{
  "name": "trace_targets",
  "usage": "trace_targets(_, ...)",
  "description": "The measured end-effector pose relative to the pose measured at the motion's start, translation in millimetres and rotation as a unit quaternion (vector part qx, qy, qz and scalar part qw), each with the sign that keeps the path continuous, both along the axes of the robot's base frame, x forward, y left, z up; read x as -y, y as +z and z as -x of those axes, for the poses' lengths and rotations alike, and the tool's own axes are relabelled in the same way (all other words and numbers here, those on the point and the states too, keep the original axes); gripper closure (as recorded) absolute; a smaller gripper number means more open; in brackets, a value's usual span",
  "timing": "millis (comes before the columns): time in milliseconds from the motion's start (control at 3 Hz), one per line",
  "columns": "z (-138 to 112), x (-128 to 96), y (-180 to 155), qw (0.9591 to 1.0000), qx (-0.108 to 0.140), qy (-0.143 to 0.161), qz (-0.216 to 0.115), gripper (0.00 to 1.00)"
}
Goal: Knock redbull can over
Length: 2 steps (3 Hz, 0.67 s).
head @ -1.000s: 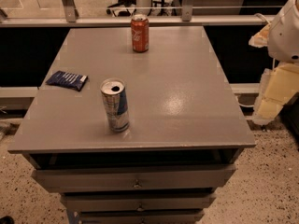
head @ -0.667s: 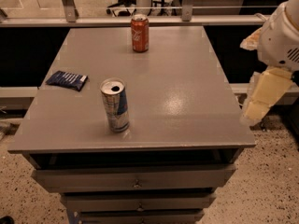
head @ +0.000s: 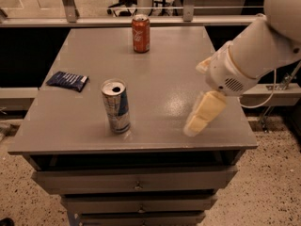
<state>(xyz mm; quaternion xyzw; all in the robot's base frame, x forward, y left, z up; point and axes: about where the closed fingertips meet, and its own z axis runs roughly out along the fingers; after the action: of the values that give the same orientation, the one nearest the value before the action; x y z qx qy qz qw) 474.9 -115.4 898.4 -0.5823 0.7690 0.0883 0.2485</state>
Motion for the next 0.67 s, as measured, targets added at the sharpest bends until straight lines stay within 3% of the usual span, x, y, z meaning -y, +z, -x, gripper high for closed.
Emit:
trace_targets(333, -11.0, -56.2, -8.9, 0.9973, 0.004, 0.005, -0.074, 0.0)
trace_targets(667, -10.1, -57.6, -7.5, 0.9968, 0.006, 0.004, -0.08, 0.0)
